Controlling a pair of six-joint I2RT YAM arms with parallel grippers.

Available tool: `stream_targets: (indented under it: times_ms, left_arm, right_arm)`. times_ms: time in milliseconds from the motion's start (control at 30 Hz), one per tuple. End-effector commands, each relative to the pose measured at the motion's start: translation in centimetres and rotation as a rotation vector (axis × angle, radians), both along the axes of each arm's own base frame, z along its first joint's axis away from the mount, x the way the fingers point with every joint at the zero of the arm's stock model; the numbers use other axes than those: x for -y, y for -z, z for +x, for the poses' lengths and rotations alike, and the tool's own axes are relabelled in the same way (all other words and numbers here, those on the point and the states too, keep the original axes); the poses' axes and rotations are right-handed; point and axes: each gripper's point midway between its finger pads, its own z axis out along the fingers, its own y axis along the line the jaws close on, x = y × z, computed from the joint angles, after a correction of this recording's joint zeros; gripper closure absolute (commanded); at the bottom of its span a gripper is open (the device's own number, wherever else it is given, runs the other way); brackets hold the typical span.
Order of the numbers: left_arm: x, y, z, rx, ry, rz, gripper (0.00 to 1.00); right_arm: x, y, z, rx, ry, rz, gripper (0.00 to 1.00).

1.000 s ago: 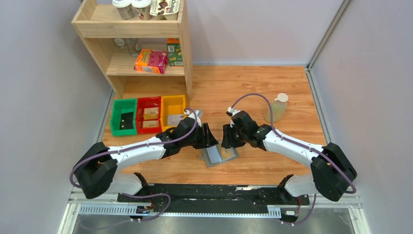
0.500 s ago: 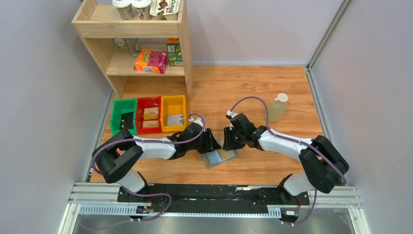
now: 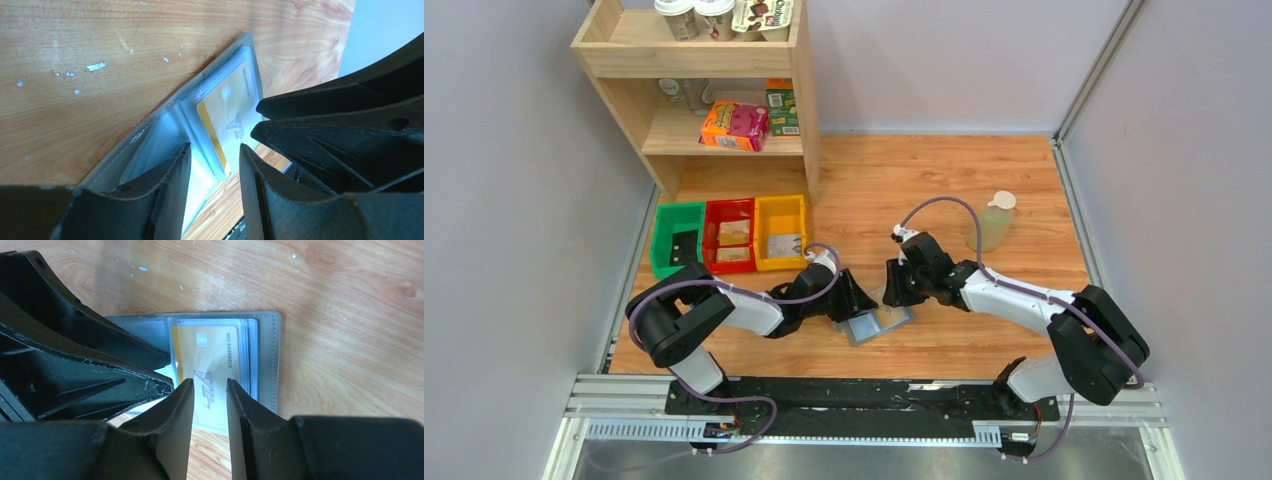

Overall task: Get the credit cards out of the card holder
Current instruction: Remove the credit card from the card holder.

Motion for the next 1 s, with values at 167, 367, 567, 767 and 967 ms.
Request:
stream_targets:
  times_ms: [167,367,567,767,967]
  left_arm:
    - [-1.0,0.8,-0.4,-0.003,-0.007,0.046,0.51]
    - [-0.8,0.4,-0.3,0.01,0.0,0.044,0.51]
    - [-0.5,0.3,-0.2,0.009,0.004,0.033,0.51]
    - [0.0,0.2,-0.2,0.003,0.007,0.007,0.51]
    - [0.2,-0.2,0.0,0.012,-0.013,-0.041,0.55]
  right_arm:
    - [0.6,-0.7,0.9,0.038,0.022,-0.004,0.7]
    - [1.0,0.8,0.6,0.012,0.023,-0.026,0.72]
    - [1.2,1.8,-0.2,-0.017,0.015,-0.026,0.73]
    - [0.8,2.1,-0.9,-0.044,0.006,0.005,0.73]
    - [0.8,2.6,-1.1,-0.061,0.008,0.008,0.74]
